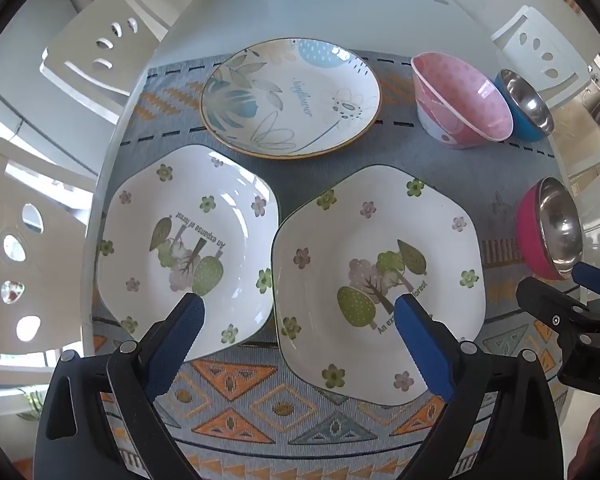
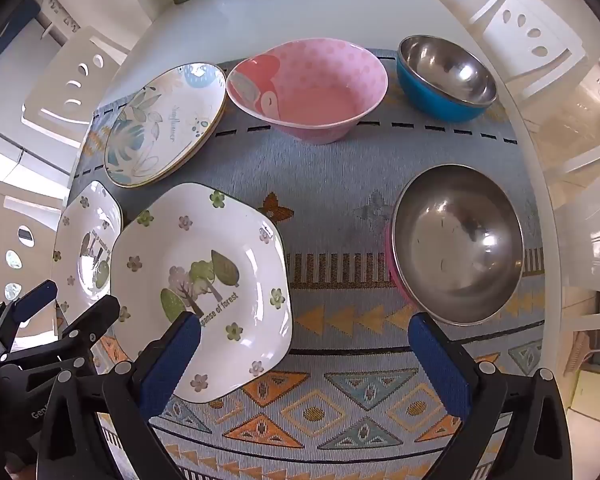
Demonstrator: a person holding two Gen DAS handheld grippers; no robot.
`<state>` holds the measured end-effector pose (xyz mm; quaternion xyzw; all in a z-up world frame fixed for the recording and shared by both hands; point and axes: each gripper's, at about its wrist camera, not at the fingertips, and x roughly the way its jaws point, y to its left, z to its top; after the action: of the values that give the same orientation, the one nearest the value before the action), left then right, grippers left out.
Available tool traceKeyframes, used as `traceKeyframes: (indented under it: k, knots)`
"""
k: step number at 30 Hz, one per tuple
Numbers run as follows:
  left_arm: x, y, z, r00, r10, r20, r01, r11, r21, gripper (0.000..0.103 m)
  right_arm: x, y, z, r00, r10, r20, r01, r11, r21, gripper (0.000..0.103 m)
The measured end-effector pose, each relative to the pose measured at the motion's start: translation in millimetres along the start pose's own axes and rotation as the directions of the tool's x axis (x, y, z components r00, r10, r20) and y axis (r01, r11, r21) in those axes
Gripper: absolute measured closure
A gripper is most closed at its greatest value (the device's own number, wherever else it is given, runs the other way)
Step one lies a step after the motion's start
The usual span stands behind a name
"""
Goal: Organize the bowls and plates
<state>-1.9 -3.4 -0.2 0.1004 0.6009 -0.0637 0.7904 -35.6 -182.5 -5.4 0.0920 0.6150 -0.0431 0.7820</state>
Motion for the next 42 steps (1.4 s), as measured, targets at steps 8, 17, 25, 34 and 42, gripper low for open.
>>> traceKeyframes:
  k: [8,17,25,34,42]
  knots:
    - [4.2,12.1,1.0,0.998,-0.053,-0.015,0.053,0.998,-0.047,0.009,0.7,5.5,0.2,1.000,-0.009,0.000,0.009,1.000,-0.016,0.000]
    - [-0.8,12.9,0.0,0.996,-0.093,0.009,0.093,0.995,-0.045,0.009,1.5,9.4,-1.0,1.000,-0.012,-0.005,0.012,0.999,-0.030,0.000]
    - [-8.4,16.6,0.8,0.998,-0.040,0.055,0.042,0.998,-0.046,0.009,1.0,9.2,-0.6,1.000,-0.010,-0.008,0.010,1.000,-0.024,0.000]
    - [-5.9,20.9,-1.4,0.996,-0.068,0.050,0.071,0.995,-0.066,0.010,-6.1,15.7,-0.7,0.998,-0.048,0.027,0.050,0.997,-0.063,0.000]
    - [-6.2,23.9,-2.4,0.997,-0.062,0.055,0.066,0.996,-0.067,0.010,-4.1,15.2,-1.9,1.000,-0.022,0.012,0.023,0.999,-0.045,0.000]
